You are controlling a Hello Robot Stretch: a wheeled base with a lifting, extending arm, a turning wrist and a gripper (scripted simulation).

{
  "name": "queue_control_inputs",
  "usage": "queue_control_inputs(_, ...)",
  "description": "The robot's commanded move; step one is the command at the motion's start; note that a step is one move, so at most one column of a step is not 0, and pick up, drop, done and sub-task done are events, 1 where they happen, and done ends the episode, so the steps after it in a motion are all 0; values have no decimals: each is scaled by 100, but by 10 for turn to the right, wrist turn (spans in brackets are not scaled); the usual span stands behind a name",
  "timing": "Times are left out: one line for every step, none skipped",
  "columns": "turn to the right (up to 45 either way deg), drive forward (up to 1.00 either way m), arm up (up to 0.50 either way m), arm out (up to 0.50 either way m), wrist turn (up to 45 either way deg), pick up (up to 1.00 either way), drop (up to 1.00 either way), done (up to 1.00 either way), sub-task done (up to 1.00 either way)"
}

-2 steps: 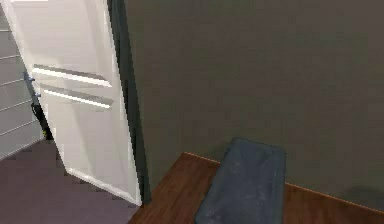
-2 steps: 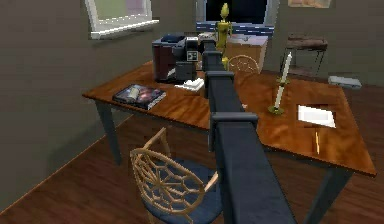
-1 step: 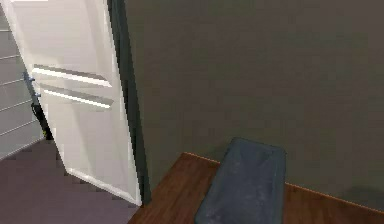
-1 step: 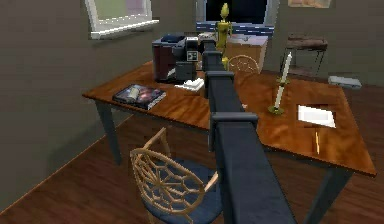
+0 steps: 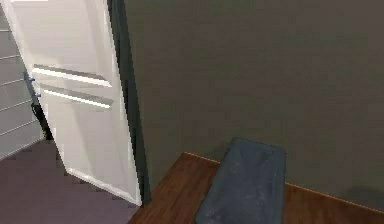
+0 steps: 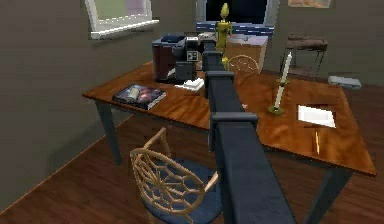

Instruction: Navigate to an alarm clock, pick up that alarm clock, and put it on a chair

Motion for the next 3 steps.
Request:
queue_control_inputs(0, 0, 0, 0, 0, 0, 100, 0, 0)
queue_control_inputs(0, 0, 0, -10, 0, 0, 0, 0, 0)
queue_control_inputs(0, 0, 0, 0, 0, 0, 0, 100, 0)
